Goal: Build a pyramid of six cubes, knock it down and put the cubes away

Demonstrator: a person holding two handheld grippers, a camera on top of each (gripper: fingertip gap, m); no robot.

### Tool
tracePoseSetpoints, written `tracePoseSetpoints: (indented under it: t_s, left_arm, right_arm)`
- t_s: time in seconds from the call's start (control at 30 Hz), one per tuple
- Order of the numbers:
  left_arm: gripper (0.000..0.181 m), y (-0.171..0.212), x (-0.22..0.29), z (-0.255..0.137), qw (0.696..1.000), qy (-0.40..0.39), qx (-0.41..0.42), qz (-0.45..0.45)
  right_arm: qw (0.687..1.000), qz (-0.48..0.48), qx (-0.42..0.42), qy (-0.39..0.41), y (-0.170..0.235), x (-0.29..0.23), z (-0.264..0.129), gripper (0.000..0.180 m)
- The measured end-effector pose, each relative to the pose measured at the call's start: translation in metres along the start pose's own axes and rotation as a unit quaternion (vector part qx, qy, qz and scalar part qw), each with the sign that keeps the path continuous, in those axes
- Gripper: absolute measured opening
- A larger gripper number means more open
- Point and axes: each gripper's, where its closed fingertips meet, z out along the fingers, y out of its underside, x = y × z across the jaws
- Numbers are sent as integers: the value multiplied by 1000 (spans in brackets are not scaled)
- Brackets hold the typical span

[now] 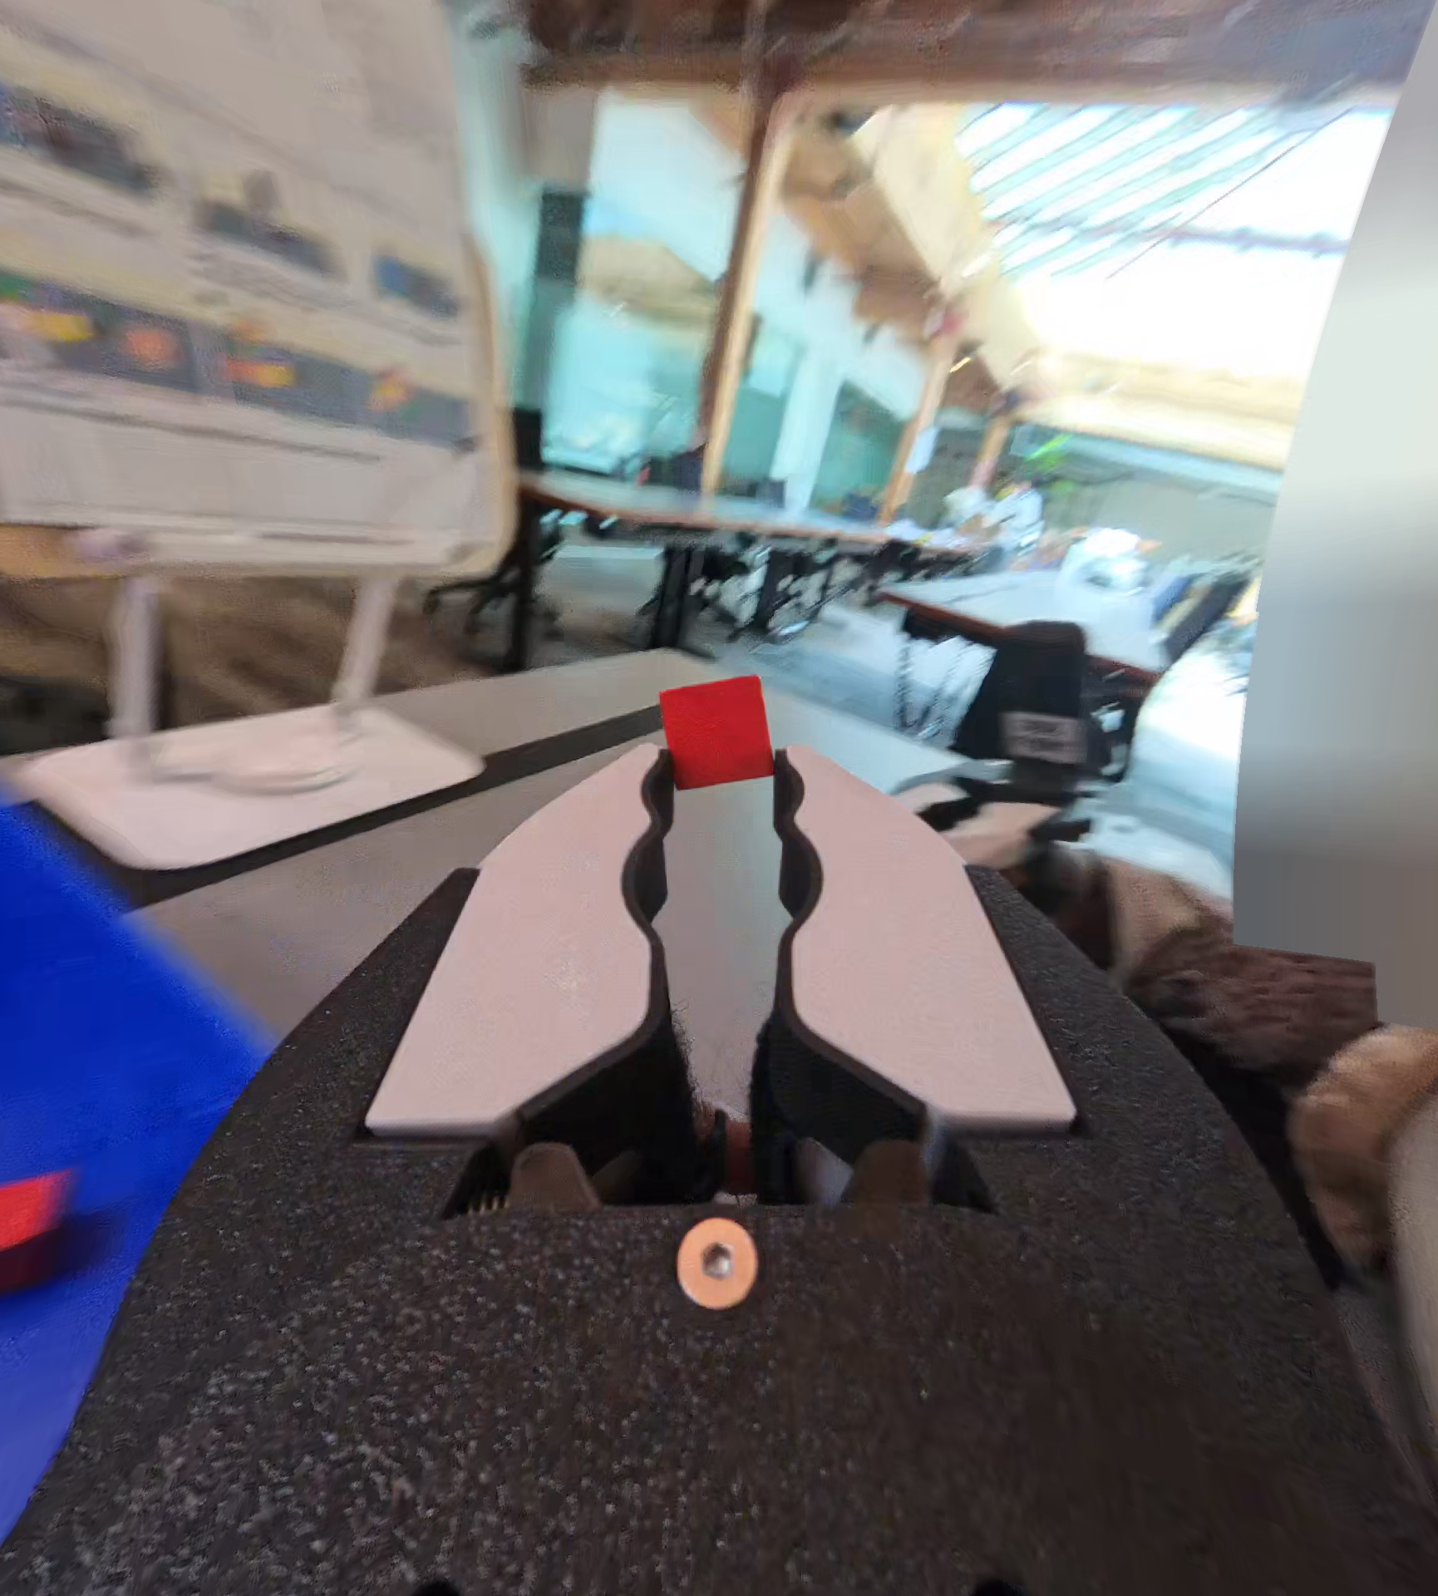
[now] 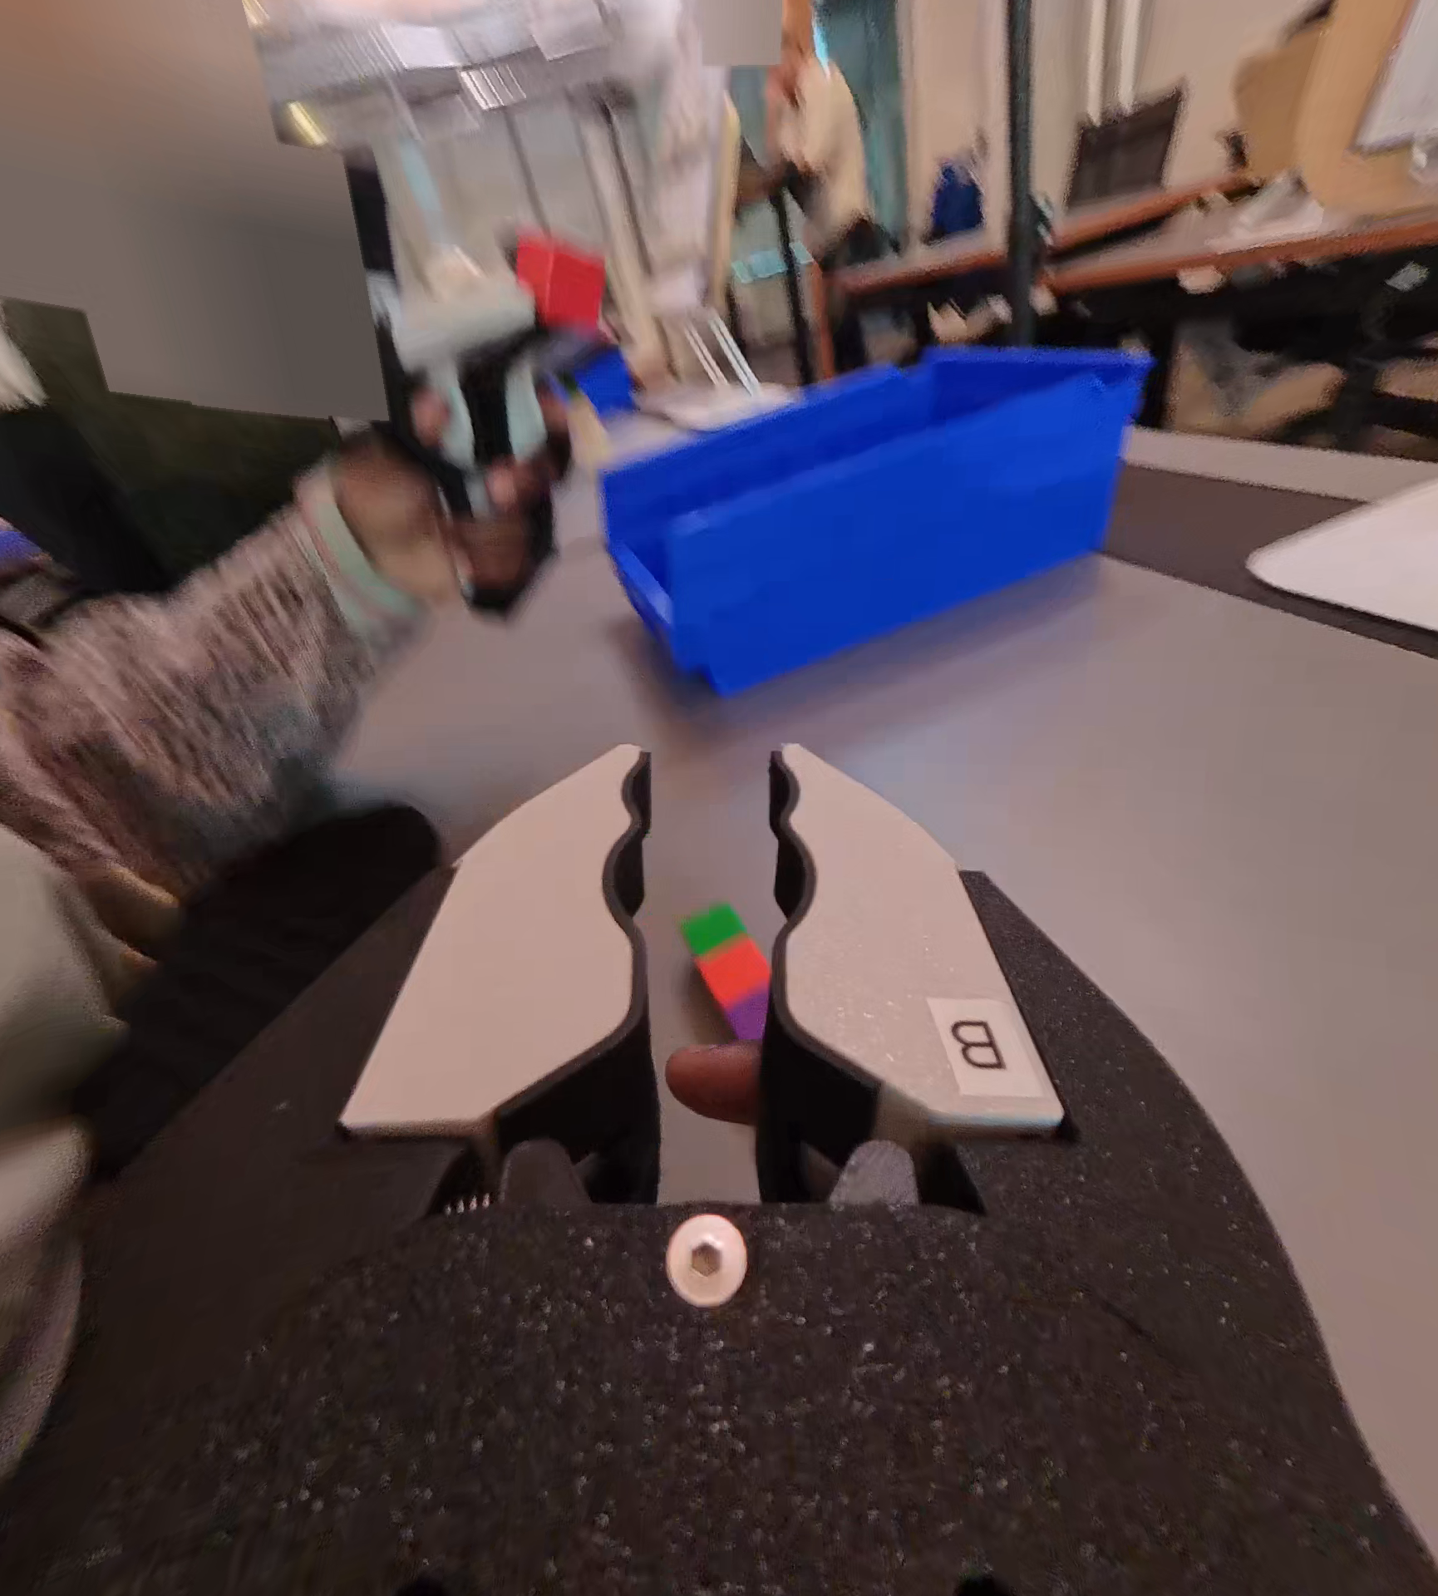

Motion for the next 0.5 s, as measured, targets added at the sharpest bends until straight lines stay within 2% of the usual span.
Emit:
tracePoseSetpoints:
  t_s: [0.1,0.2,0.5]
  left_arm:
    - [21,25,61,22,996,58,52,-35]
    - [21,44,82,34,986,100,79,-105]
    - [21,54,98,37,981,138,77,-116]
  right_arm:
    - [990,61,79,-95,-28,-31,5,23]
    - [978,82,102,-161,-39,-62,16,28]
    - [964,132,101,-209,-41,-85,33,29]
